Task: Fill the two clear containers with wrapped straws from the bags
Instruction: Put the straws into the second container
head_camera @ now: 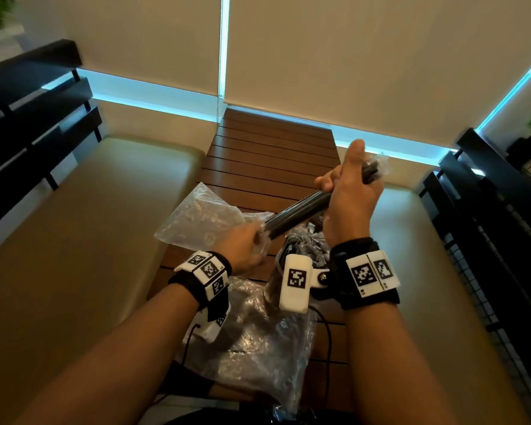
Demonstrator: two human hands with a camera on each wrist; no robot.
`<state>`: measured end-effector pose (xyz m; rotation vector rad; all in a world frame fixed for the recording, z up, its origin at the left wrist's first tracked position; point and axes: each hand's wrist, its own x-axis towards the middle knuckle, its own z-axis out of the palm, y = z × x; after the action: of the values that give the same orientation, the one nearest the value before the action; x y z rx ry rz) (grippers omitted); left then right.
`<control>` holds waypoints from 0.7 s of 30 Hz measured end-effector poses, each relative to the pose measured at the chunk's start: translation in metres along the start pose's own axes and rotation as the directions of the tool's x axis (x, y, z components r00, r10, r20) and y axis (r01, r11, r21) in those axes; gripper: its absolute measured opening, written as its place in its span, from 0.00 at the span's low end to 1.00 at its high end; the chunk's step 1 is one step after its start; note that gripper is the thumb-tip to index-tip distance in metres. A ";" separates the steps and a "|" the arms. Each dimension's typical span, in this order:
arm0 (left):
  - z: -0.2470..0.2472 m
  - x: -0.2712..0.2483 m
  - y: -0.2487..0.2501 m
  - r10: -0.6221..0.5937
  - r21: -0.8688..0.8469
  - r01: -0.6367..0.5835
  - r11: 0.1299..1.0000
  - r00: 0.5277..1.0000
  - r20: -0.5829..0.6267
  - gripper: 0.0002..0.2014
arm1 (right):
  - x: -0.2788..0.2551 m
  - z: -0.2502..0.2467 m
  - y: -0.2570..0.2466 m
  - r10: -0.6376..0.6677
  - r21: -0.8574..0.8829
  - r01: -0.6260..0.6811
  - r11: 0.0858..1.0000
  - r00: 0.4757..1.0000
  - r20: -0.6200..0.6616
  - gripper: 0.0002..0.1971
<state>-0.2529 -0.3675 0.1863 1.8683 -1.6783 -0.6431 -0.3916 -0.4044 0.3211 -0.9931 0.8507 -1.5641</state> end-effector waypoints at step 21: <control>0.050 0.016 0.003 -0.311 -0.341 0.434 0.834 0.880 0.359 0.07 | 0.020 -0.044 0.035 0.065 -0.233 -0.093 0.968 0.990 -0.125 0.14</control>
<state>-0.2865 -0.3873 0.1517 1.8566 -1.1957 -1.3832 -0.4209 -0.4296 0.2755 -1.0310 1.1679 -1.4861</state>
